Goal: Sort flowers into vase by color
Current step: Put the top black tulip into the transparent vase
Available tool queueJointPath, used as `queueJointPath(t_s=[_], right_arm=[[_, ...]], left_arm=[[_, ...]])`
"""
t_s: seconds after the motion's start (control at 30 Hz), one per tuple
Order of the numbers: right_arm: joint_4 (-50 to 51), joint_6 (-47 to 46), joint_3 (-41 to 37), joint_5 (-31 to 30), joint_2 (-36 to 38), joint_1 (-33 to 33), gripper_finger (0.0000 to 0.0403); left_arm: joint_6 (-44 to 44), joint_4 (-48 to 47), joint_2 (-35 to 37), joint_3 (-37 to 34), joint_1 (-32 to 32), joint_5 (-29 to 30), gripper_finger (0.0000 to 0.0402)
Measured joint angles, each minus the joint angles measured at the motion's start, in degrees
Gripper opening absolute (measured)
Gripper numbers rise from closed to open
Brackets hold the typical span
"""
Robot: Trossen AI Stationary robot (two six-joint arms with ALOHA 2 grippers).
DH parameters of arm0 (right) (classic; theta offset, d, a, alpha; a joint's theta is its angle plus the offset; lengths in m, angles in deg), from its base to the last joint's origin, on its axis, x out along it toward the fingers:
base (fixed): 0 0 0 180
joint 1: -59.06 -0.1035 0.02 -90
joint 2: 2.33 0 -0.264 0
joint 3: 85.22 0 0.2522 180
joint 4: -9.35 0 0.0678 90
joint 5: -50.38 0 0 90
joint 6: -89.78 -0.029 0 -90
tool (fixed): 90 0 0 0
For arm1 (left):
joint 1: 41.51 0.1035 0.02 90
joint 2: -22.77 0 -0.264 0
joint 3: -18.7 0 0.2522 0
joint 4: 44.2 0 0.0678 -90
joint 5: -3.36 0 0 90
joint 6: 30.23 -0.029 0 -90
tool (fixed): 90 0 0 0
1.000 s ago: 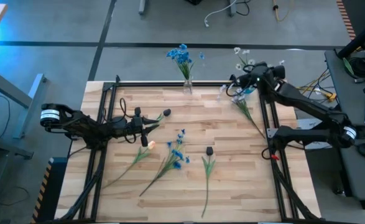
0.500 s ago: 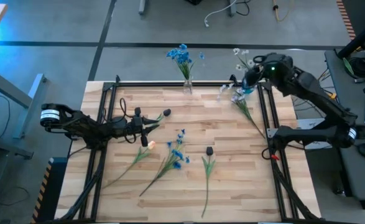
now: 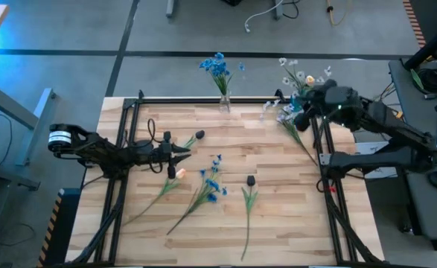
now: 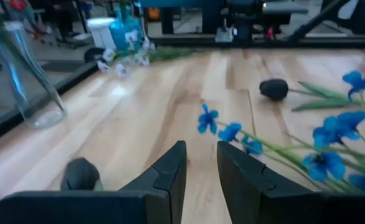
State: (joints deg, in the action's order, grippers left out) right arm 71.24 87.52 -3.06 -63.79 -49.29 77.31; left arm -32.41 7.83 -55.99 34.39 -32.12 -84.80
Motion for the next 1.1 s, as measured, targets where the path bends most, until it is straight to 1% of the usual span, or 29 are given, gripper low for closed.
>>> queueJointPath(t_s=[0.1, 0.17, 0.27, 0.37, 0.5, 0.57, 0.63, 0.67, 0.73, 0.8, 0.9, 1.03, 1.1], right_arm=[[-4.23, -0.03, -3.91, -0.47, 0.83, -4.82, 0.0014], [-7.11, 0.10, -6.52, -1.65, 1.10, -8.03, 0.0013], [-9.91, 0.16, -9.95, -5.90, 1.10, -12.96, 0.0013], [-11.57, -1.24, -12.39, -10.09, 1.07, -17.96, 0.0013], [-13.51, -3.40, -15.14, -14.14, 1.07, -24.55, 0.0013], [-14.12, -4.44, -16.32, -16.03, 1.05, -27.55, 0.0013], [-14.93, -5.39, -17.55, -18.04, 0.83, -30.33, 0.0013], [-15.57, -5.62, -18.28, -19.15, 0.70, -31.48, 0.0013], [-16.37, -6.00, -19.75, -20.74, 0.45, -33.38, 0.0013], [-17.37, -6.81, -20.87, -21.01, 0.12, -34.54, 0.0013], [-17.40, -8.14, -21.86, -21.06, -0.80, -35.59, 0.0013], [-17.58, -9.30, -22.34, -21.04, -2.25, -35.88, 0.0013], [-17.85, -9.76, -22.41, -21.04, -3.10, -35.88, 0.0013]], left_arm=[[0.72, -4.98, 0.12, 1.28, -0.17, -0.28, 0.0076], [1.36, -10.99, 0.31, 3.26, -0.24, -0.63, 0.0076], [2.35, -24.10, 1.09, 7.76, -0.24, -0.70, 0.0076], [4.85, -40.89, 2.02, 14.26, -0.04, 0.51, 0.0076], [7.54, -65.11, 2.31, 24.30, 0.02, 6.16, 0.0076], [8.81, -74.24, 2.09, 28.86, 0.02, 11.00, 0.0077], [10.04, -80.63, 1.76, 32.40, 0.07, 15.09, 0.0082], [10.24, -82.76, 1.48, 33.80, 0.22, 15.81, 0.0087], [10.74, -84.53, 0.56, 35.86, 0.61, 15.45, 0.0103], [11.23, -85.49, -0.85, 37.30, 1.35, 14.28, 0.0122], [11.03, -88.28, -3.37, 38.79, 2.87, 14.14, 0.0155], [9.72, -87.98, -5.95, 39.79, 5.81, 14.09, 0.0193], [9.18, -88.27, -7.42, 40.04, 7.52, 13.80, 0.0203]])
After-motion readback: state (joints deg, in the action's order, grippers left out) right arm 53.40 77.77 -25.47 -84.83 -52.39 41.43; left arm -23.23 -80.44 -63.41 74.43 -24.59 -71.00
